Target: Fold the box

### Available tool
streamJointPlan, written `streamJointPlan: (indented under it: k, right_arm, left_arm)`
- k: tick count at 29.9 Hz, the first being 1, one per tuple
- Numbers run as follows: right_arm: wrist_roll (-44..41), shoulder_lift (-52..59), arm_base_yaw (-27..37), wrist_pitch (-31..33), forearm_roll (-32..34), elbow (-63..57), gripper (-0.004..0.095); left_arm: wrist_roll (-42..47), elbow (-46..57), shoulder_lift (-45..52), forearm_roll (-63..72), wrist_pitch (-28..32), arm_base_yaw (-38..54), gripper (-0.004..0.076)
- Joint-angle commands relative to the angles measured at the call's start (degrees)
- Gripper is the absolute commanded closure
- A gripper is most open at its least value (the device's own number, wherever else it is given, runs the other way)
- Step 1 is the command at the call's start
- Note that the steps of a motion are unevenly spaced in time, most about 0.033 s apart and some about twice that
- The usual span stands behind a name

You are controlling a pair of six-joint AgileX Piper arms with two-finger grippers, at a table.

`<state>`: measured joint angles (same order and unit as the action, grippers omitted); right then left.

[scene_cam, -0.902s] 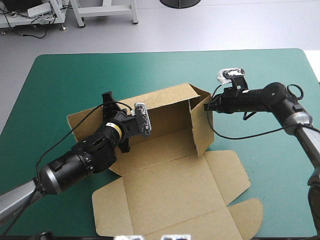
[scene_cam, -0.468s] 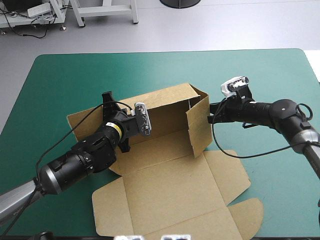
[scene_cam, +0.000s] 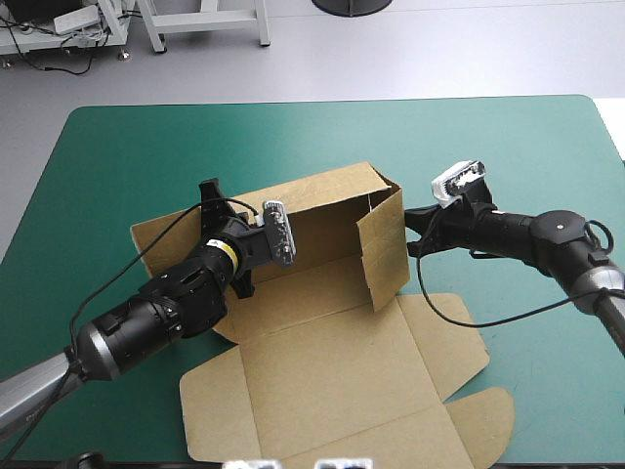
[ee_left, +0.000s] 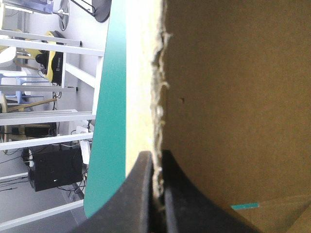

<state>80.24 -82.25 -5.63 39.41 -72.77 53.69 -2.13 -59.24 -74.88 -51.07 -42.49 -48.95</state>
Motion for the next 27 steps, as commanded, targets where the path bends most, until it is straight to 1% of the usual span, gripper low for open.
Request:
streamJointPlan:
  k: [1, 3, 6, 8, 11, 14, 17, 18, 21, 23, 27]
  right_arm:
    - [0.7, 2.3, 0.6, 3.1, -1.1, 1.4, 0.0914]
    - [0.2, 2.3, 0.6, 3.6, 0.0, 1.4, 0.0913]
    - [-0.8, 2.6, 0.6, 3.5, 3.6, 1.4, 0.0908]
    - [-1.0, 3.1, 0.6, 3.3, 4.4, 1.4, 0.0907]
    - [-1.0, 4.6, 0.6, 3.2, 5.3, 1.9, 0.0855]
    - [-1.3, 5.7, 0.6, 3.1, 5.3, 1.9, 0.0721]
    - [-1.3, 5.6, 0.6, 2.6, 5.3, 1.9, 0.0532]
    - [-1.5, 5.2, 0.6, 2.3, 5.3, 1.9, 0.0442]
    - [-1.9, 4.4, 0.6, 1.9, 4.7, 1.9, 0.0285]
    - [-1.7, 3.9, 0.3, 1.9, 4.6, 1.9, 0.0251]
    - [1.1, 3.9, 0.3, 1.0, 4.3, 1.9, 0.0253]
  left_arm:
    - [1.1, -1.0, 1.3, 2.0, 3.5, -0.4, 0.0729]
    - [1.1, -1.0, 1.3, 2.0, 3.5, -0.4, 0.0729]
    - [1.1, -1.0, 1.3, 2.0, 3.5, -0.4, 0.0729]
    - [1.1, -1.0, 1.3, 2.0, 3.5, -0.4, 0.0729]
    - [1.1, -1.0, 1.3, 2.0, 3.5, -0.4, 0.0729]
    - [1.1, -1.0, 1.3, 2.0, 3.5, -0.4, 0.0729]
    - [1.1, -1.0, 1.3, 2.0, 3.5, -0.4, 0.0729]
    - [1.1, -1.0, 1.3, 2.0, 3.5, -0.4, 0.0729]
    - [1.1, -1.0, 1.3, 2.0, 3.5, -0.4, 0.0729]
    - [1.1, -1.0, 1.3, 2.0, 3.5, -0.4, 0.0729]
    - [1.1, -1.0, 1.3, 2.0, 3.5, -0.4, 0.0729]
